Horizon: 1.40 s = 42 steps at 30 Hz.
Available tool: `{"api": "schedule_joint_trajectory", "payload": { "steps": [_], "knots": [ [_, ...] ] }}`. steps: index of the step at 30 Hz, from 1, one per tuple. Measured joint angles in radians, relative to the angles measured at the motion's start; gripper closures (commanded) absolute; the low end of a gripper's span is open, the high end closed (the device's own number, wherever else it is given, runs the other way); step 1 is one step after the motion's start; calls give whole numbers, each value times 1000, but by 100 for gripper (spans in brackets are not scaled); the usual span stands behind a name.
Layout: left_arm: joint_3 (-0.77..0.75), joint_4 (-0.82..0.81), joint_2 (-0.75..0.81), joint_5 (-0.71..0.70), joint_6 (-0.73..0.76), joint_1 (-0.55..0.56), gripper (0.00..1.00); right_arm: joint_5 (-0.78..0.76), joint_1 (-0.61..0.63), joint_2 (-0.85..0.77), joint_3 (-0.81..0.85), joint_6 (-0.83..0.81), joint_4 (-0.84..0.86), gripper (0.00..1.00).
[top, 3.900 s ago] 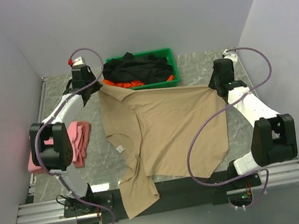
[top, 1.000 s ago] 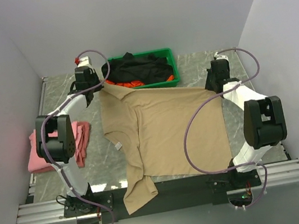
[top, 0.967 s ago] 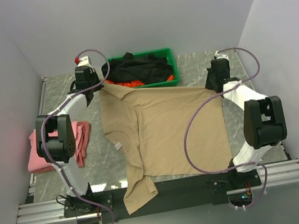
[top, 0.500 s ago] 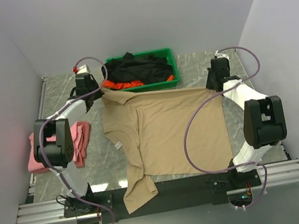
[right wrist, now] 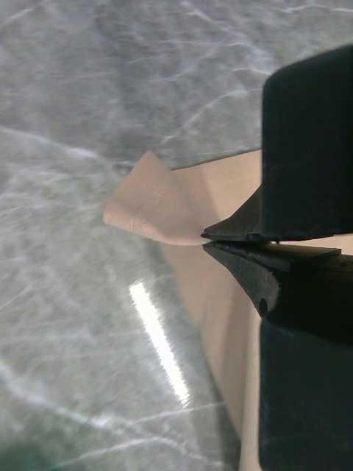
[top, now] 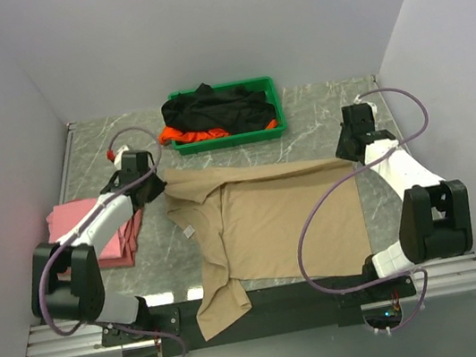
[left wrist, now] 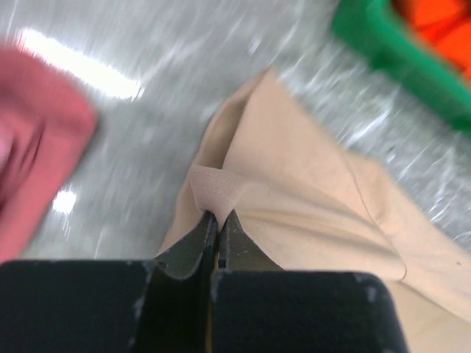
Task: Fold and stack the t-shirts
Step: Flatten the tshirt out
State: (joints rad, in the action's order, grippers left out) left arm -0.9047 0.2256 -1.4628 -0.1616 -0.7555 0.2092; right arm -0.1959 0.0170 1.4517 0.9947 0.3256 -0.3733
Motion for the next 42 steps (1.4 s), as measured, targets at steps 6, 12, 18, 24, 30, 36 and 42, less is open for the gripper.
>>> {"api": "schedule_joint_trajectory", "payload": {
  "steps": [6, 12, 18, 24, 30, 36, 42],
  "knots": [
    [120, 124, 128, -30, -123, 52, 99, -14, 0, -57, -55, 44, -93, 94],
    [189, 230, 205, -47, -204, 71, 99, -27, 0, -66, -106, 74, -125, 100],
    [188, 264, 279, -66, -219, 75, 100, -27, 0, -179, -130, 81, -125, 100],
    [108, 320, 381, -90, -218, 77, 99, -19, 0, -409, -110, 77, -123, 100],
    [-142, 354, 526, -159, -212, 79, 99, -16, 0, -607, 37, 71, -160, 100],
    [-442, 335, 687, -209, -163, 83, 100, 29, 0, -714, 353, 58, -186, 100],
    [-754, 334, 713, -256, -69, 85, 99, 110, 0, -768, 632, 27, -192, 100]
  ]
}}
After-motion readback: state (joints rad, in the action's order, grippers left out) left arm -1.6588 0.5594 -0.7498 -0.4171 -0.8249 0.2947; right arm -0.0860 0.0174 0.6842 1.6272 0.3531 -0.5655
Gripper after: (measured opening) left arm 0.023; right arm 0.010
